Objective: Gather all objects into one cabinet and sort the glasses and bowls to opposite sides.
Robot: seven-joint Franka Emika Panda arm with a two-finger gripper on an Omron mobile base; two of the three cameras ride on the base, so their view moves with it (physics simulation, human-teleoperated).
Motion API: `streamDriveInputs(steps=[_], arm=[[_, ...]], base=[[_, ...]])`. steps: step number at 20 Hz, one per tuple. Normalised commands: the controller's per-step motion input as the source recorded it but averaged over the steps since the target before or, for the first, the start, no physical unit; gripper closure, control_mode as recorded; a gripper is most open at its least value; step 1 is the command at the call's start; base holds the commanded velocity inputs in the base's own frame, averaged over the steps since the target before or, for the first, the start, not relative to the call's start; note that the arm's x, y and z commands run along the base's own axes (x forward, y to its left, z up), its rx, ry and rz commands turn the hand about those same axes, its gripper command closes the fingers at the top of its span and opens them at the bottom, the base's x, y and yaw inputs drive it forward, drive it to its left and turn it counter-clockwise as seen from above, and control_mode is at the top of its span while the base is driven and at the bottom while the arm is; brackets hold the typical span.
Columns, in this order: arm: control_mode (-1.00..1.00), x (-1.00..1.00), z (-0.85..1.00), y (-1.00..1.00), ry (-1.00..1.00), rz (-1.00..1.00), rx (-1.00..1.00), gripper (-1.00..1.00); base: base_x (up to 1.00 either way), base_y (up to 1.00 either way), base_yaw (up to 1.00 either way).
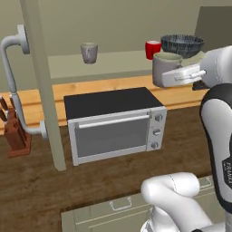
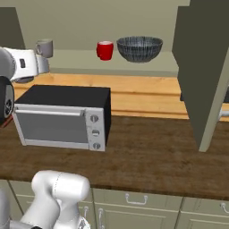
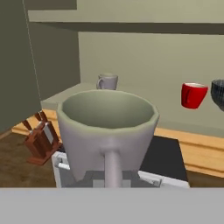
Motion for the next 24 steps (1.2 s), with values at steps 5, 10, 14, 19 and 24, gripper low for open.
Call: streamDriveInputs(steps=[5,10,14,19,24], arm=[[-1.00,0.80,-0.23,0.25,0.00,0.00,0.00,1.00],[-1.00,0.79,-0.28,0.21,-0.12,-0.01,0.00,1.00],[-1.00,0.46,0.03,0.05,-0.24,0.00,0.00,1.00],[-1.00,0.72,0.00,0.01,-0.04,0.00,0.00,1.00],[-1.00,0.69,0.12,0.03,0.00,0.00,0.00,1.00]], base=[[0.00,0.00,0.00],[0.00,0.00,0.00],[0.00,0.00,0.00],[0.00,0.00,0.00],[0.00,0.00,0.00]])
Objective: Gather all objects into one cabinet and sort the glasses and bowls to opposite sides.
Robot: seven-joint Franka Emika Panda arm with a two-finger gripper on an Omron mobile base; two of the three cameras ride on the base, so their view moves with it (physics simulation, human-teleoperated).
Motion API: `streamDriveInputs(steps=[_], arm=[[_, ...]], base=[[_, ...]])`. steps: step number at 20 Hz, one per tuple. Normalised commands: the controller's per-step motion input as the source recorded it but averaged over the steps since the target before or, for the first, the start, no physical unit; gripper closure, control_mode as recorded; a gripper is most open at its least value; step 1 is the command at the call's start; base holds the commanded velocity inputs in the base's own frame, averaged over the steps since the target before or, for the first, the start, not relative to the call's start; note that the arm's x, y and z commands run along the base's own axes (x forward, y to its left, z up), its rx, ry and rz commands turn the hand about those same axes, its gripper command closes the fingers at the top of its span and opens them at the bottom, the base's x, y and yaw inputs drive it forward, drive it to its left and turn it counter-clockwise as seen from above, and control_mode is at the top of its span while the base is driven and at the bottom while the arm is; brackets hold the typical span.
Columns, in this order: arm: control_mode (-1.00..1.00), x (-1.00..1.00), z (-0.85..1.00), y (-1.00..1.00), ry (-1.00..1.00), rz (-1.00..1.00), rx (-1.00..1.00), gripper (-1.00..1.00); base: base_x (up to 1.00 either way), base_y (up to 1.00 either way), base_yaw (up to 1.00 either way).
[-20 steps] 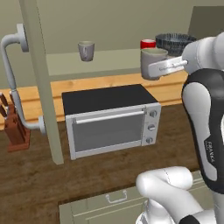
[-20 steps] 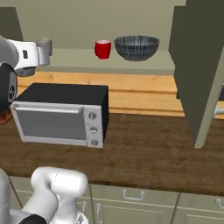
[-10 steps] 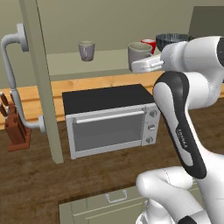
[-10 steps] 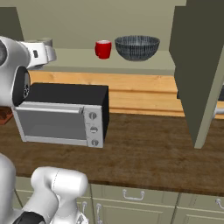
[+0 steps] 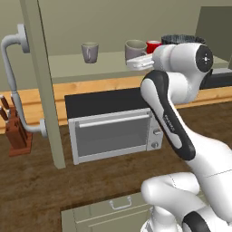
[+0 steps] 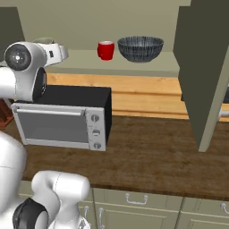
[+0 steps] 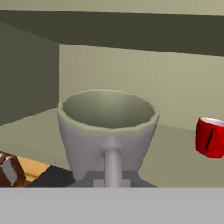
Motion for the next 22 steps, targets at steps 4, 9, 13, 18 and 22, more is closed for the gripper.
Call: streamDriveInputs(steps=[4,9,13,18,22], arm=[[-1.00,0.46,0.27,0.12,0.00,0.00,0.00,1.00],[-1.00,0.59,0.00,0.12,0.07,0.00,0.00,1.00],[-1.00,0.54,-0.11,0.01,0.06,0.00,0.00,1.00],[-1.00,0.71,-0.22,0.11,0.00,0.00,0.00,1.00],[-1.00,0.63,-0.38,0.22,0.00,0.00,0.00,1.00]], base=[[0.00,0.00,0.00],[0.00,0.00,0.00],[0.00,0.00,0.00],[0.00,0.00,0.00],[0.00,0.00,0.00]])
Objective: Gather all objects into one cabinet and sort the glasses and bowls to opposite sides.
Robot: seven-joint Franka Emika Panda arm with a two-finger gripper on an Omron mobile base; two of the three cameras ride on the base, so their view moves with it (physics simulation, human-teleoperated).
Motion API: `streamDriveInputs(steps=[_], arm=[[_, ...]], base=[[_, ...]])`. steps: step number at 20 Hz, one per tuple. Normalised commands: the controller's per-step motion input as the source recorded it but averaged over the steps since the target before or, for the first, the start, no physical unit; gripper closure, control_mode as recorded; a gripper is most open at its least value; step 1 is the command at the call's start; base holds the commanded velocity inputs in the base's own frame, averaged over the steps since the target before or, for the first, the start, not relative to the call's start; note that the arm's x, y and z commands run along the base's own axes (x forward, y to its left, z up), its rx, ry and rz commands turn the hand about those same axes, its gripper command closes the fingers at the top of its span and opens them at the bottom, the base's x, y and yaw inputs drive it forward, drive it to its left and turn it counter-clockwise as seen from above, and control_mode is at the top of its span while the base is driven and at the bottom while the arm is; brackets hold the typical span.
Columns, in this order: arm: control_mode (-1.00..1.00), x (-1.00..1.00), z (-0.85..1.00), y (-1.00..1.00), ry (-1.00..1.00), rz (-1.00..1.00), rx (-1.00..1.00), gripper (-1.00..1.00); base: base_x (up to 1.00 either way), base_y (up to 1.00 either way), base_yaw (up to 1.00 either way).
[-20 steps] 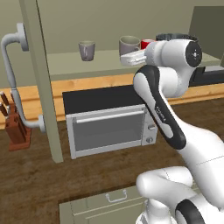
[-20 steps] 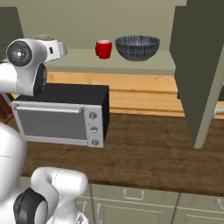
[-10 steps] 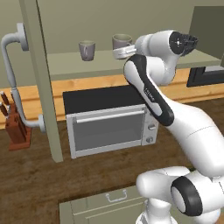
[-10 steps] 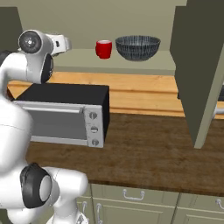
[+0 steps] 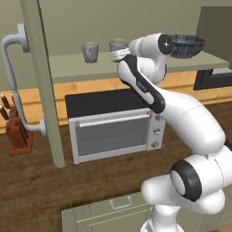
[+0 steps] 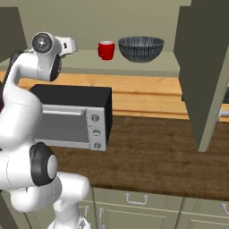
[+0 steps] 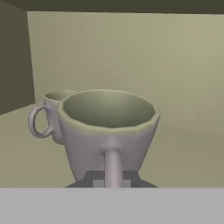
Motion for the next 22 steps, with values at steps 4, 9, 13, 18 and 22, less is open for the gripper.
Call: streamDriveInputs(steps=[4,9,13,18,22], arm=[[-1.00,0.55,-0.18,0.16,0.00,0.00,0.00,1.00],[-1.00,0.52,-0.15,0.16,0.00,0.00,0.00,1.00],[-1.00,0.51,-0.11,0.06,0.00,0.00,0.00,1.00],[-1.00,0.50,-0.10,0.01,0.00,0.00,0.00,1.00],[-1.00,0.46,-0.08,0.00,0.00,0.00,0.00,1.00]], base=[[0.00,0.00,0.00],[0.00,0.00,0.00],[0.00,0.00,0.00],[0.00,0.00,0.00],[0.00,0.00,0.00]])
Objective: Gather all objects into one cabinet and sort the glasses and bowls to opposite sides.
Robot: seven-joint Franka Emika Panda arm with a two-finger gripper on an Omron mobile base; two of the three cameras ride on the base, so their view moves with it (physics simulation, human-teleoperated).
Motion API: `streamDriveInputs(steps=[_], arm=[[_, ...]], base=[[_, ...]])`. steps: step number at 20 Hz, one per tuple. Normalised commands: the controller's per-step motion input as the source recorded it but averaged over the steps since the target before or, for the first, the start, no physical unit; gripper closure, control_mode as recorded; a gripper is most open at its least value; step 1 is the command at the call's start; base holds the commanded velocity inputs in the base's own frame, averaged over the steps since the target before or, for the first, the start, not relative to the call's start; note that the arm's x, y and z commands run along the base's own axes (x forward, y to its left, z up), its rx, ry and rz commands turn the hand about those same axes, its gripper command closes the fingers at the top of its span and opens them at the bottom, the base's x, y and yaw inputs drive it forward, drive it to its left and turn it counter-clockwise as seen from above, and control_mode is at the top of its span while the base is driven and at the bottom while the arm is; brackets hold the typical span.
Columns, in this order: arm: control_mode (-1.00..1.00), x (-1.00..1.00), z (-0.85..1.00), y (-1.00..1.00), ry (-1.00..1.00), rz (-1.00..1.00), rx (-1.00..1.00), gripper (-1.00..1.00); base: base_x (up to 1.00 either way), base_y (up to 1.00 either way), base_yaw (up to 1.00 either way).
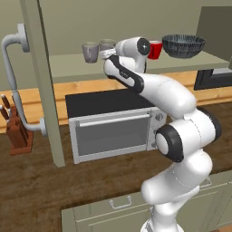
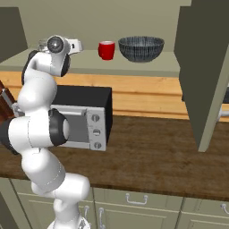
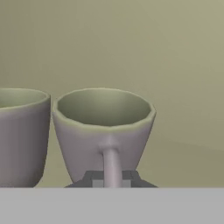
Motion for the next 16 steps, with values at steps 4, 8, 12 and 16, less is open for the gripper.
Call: streamDriveInputs(steps=[4,8,12,16], arm=[[-1.00,0.16,-0.09,0.00,0.11,0.00,0.00,1.00],[-1.00,0.05,-0.17,0.00,0.08,0.00,0.00,1.00],[-1.00,0.04,-0.27,0.00,0.06,0.00,0.00,1.00],[-1.00,0.00,-0.34,0.03,0.01,0.00,0.00,1.00]], base=[[0.00,0.00,0.00],[0.00,0.00,0.00],[0.00,0.00,0.00],[0.00,0.00,0.00]])
